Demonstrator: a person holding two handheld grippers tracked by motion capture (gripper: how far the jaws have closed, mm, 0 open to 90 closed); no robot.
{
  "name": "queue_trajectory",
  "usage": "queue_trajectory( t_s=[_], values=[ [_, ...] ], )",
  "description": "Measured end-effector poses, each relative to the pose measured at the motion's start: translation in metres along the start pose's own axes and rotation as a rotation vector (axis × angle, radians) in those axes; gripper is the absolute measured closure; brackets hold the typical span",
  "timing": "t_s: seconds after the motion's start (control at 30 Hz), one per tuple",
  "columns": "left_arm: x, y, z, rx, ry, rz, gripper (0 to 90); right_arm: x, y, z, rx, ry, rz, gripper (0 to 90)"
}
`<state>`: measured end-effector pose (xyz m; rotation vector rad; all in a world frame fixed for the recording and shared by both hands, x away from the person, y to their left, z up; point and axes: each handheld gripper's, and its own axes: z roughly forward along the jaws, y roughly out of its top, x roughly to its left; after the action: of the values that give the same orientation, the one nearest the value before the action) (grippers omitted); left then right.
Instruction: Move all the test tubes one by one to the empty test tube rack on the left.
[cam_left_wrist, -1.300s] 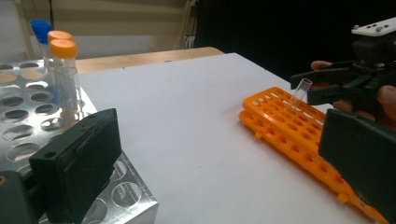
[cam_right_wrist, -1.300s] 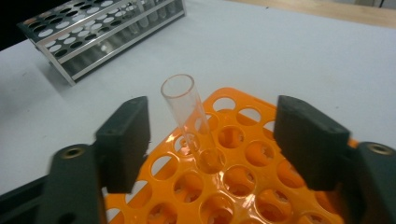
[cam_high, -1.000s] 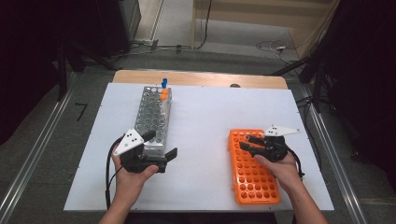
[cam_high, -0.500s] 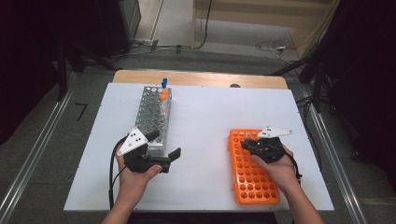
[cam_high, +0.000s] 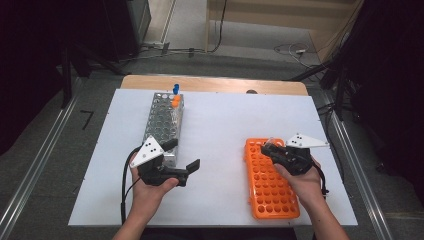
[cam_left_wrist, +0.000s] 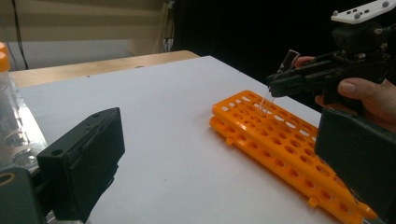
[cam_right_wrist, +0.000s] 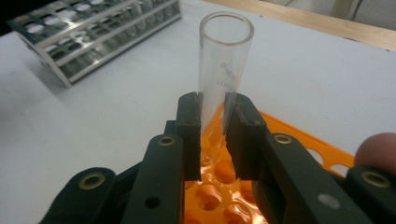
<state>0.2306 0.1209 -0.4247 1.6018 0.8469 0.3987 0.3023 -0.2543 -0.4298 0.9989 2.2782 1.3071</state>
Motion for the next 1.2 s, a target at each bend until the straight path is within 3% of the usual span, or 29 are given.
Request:
queue_trajectory(
  t_s=[0.37,0.7,0.9,1.2],
  values=[
    [-0.015,0.006,0.012,-0.007,-0.073,0.028,8.8,0.033,0.008,0.002,-0.019,0.117,-0.046,74.0],
    [-0.035,0.009,0.021,0.008,-0.144,0.089,20.3,0.068,0.011,0.009,0.004,0.207,-0.100,74.0],
    [-0.039,0.010,0.026,0.025,-0.215,0.092,33.1,0.079,0.011,0.013,0.023,0.244,-0.126,74.0],
    [-0.049,0.006,0.035,0.066,-0.268,0.118,50.1,0.094,0.010,0.018,0.044,0.284,-0.159,74.0]
  ],
)
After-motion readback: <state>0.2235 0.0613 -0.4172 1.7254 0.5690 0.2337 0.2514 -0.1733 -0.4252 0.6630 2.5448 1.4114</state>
